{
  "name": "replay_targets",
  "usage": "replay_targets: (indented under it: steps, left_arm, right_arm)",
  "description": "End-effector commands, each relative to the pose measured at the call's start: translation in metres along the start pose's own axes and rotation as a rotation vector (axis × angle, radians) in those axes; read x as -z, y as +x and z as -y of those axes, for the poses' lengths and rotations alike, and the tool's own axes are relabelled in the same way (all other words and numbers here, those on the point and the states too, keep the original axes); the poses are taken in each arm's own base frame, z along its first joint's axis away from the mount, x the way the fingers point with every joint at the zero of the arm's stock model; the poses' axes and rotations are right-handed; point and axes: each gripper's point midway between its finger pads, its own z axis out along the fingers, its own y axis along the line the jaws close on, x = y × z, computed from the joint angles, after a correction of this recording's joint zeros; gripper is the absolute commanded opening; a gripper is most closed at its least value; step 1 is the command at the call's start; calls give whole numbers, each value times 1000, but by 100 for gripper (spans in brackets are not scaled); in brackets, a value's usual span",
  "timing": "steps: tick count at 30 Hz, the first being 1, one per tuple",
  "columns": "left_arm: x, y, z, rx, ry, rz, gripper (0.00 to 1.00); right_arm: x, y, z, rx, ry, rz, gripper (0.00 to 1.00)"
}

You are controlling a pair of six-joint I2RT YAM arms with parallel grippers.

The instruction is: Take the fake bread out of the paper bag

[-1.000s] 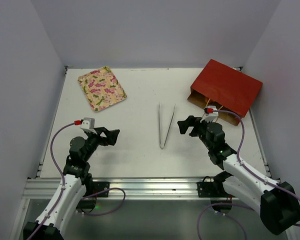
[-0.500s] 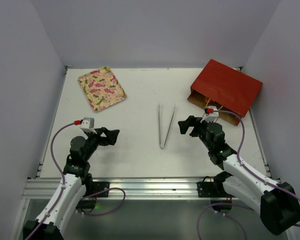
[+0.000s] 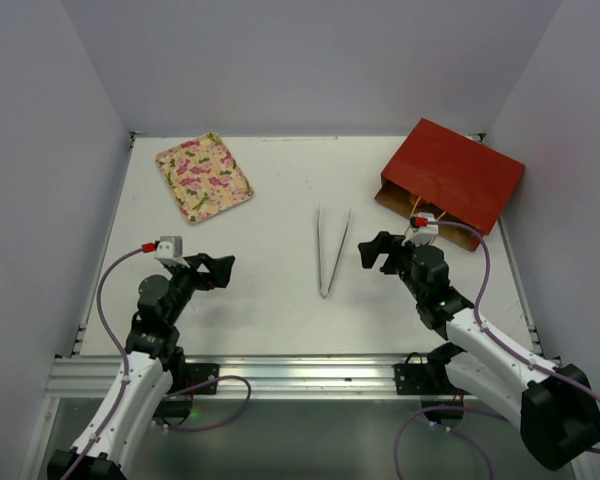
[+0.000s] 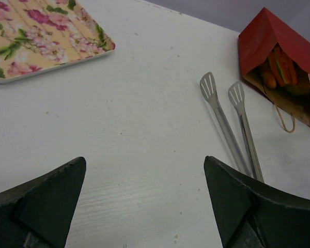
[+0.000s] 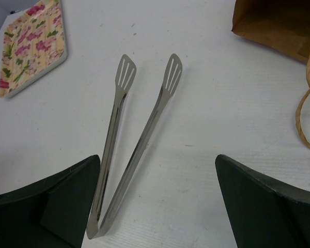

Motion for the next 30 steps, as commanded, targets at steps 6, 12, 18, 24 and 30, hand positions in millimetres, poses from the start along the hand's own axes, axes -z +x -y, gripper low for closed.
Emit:
replay_targets:
  steps: [6,12,18,24,30]
  left_arm:
    - [-2,-3,11,7,52,-7,100]
    - [0,1,20,-25,114,-23,100]
    - [4,-4,24,-41,136,8,100]
    - [3,-4,28,-48,158,5,100]
    - [2,-3,31,-51,164,10,100]
  right_arm:
    - [-5,-11,3,-19,41,29,99]
    - [-6,-11,15,-43,130,20,99]
    - [-5,-14,43,-127,309,51,99]
    - [-1,-18,63,-187,469,65,99]
    - [-2,-17,57,-136,412,58,99]
